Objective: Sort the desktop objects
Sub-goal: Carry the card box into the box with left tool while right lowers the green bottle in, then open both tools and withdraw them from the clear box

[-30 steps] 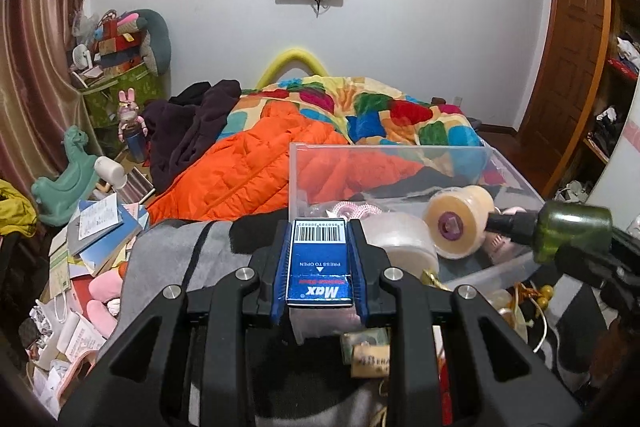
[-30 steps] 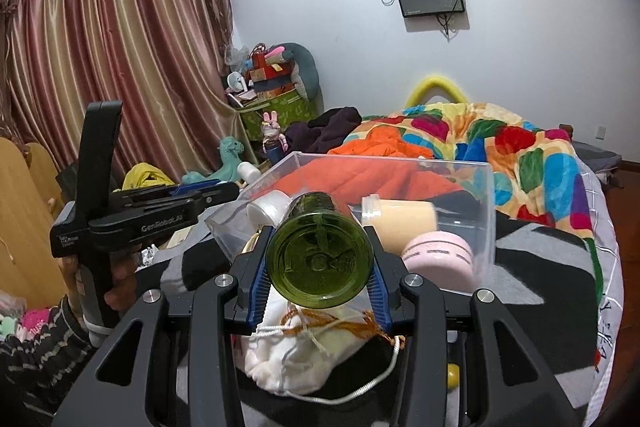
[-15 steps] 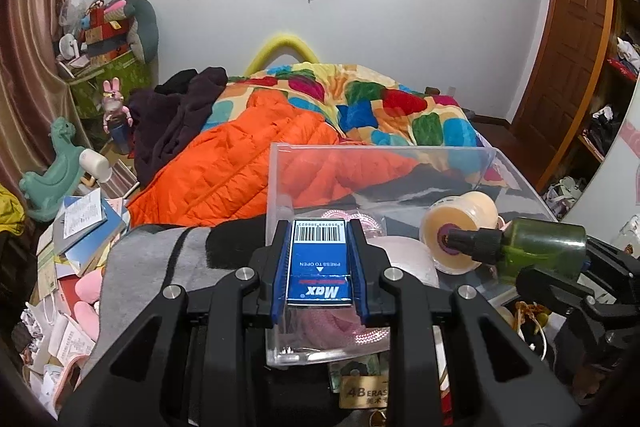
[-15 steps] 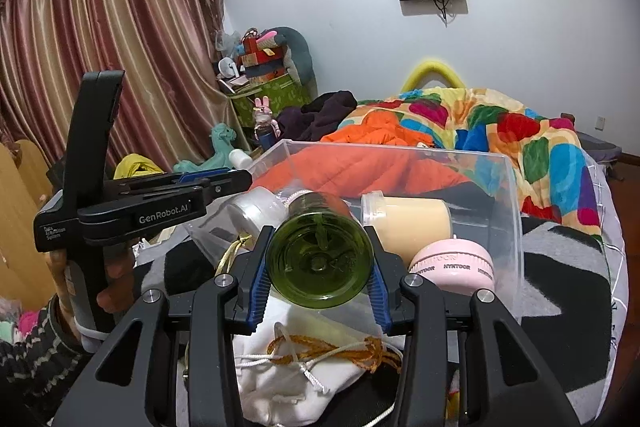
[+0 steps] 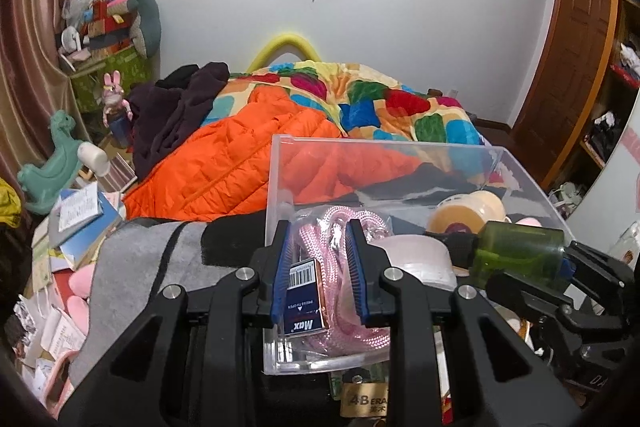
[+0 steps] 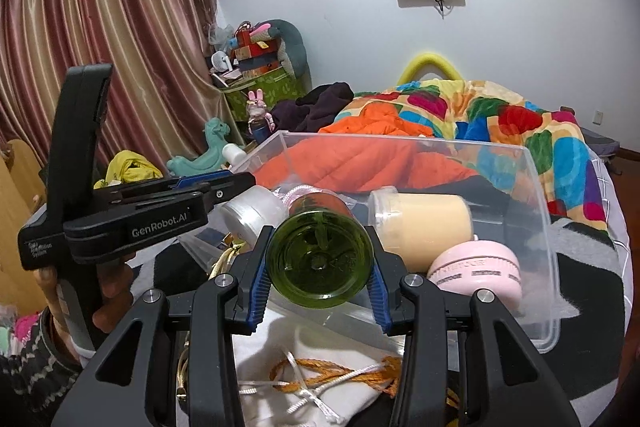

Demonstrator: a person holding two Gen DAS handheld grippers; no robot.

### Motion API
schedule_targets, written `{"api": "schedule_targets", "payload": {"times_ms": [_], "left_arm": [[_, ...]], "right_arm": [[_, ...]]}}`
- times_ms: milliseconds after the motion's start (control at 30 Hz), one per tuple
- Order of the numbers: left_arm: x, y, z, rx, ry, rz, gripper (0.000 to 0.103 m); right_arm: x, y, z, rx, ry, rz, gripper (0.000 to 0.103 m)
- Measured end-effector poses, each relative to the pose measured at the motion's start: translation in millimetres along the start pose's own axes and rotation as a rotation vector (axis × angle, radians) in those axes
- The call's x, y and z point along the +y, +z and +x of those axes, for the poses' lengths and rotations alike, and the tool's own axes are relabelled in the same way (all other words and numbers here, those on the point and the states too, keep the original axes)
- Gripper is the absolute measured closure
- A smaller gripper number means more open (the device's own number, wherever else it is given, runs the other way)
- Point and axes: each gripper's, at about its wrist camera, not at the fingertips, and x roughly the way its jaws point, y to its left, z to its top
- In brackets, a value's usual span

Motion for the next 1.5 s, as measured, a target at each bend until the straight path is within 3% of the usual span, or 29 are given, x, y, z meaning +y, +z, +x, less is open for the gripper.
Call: {"api": "schedule_targets", "payload": {"times_ms": [633, 767, 933, 1033, 1200, 1500], "left_arm": [[-4.5, -11.7, -26.5, -0.03, -0.002, -0.018, 0.076], [-10.3, -15.1, -41.5, -0.055, -0.033, -0.012, 0.061], [-26.0, -20.5, -60.2, -0.102, -0.022, 0.039, 0.056], [-32.8, -23.5, -71.1, -0.134, -0.017, 0.055, 0.046], [-36.5, -27.8, -87.0, -0.163, -0.017, 0.07, 0.045], [-39.7, -45.7, -99.0, -0.119, -0.112, 0.074, 0.04]], "right_arm": [[-1.6, -2.0, -19.8, -0.042, -0.019, 0.008, 0.064], [-0.4, -4.2, -26.9, -0.05, -0.035, -0.005, 0.064], [3.9, -9.2, -38.3, -0.063, -0.053, -0.022, 0.063], [3.7, -12.4, -46.6, -0.08, -0.075, -0.033, 0.056], [1.0, -16.0, -61.0, -0.098, -0.122, -0.063, 0.05], [-23.1, -31.2, -80.3, -0.112, -0.189, -0.008, 0.043]]}}
